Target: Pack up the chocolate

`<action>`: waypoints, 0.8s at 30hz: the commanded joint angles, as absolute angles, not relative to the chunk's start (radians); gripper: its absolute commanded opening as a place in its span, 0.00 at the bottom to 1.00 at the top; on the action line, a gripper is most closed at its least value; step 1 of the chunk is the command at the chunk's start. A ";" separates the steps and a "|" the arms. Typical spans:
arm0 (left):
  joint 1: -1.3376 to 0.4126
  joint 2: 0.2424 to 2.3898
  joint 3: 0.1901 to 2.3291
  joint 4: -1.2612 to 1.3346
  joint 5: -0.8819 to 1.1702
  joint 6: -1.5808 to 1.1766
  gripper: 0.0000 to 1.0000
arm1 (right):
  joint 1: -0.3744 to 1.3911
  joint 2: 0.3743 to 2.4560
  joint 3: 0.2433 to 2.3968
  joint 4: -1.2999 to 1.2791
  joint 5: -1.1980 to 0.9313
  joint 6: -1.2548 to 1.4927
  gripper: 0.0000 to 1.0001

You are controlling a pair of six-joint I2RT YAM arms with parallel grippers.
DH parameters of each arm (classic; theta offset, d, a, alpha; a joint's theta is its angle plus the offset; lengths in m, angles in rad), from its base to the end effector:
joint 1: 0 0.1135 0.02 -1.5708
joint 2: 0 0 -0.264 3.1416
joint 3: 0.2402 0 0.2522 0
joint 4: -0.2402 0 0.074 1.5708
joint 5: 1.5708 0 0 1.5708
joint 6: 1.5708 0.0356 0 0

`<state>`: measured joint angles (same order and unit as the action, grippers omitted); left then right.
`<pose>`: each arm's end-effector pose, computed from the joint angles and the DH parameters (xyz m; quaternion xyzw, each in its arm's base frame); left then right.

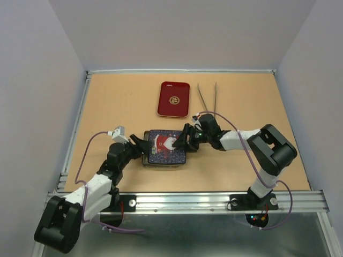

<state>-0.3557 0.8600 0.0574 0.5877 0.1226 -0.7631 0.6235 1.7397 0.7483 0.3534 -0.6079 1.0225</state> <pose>0.1559 -0.0626 0.1558 -0.1196 0.7691 -0.3727 0.5053 0.2574 0.2101 0.1401 0.0370 0.8620 0.4964 0.0958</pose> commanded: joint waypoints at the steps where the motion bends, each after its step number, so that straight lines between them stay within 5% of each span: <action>1: -0.420 0.870 0.043 0.626 0.230 -0.808 0.69 | 0.661 1.695 0.830 0.313 -0.571 0.985 0.65; 12: -0.494 0.890 0.063 0.626 0.189 -0.822 0.68 | 0.672 1.678 0.838 0.288 -0.551 0.985 0.66; 24: -0.514 0.897 0.071 0.629 0.184 -0.822 0.52 | 0.683 1.671 0.865 0.249 -0.526 0.969 0.72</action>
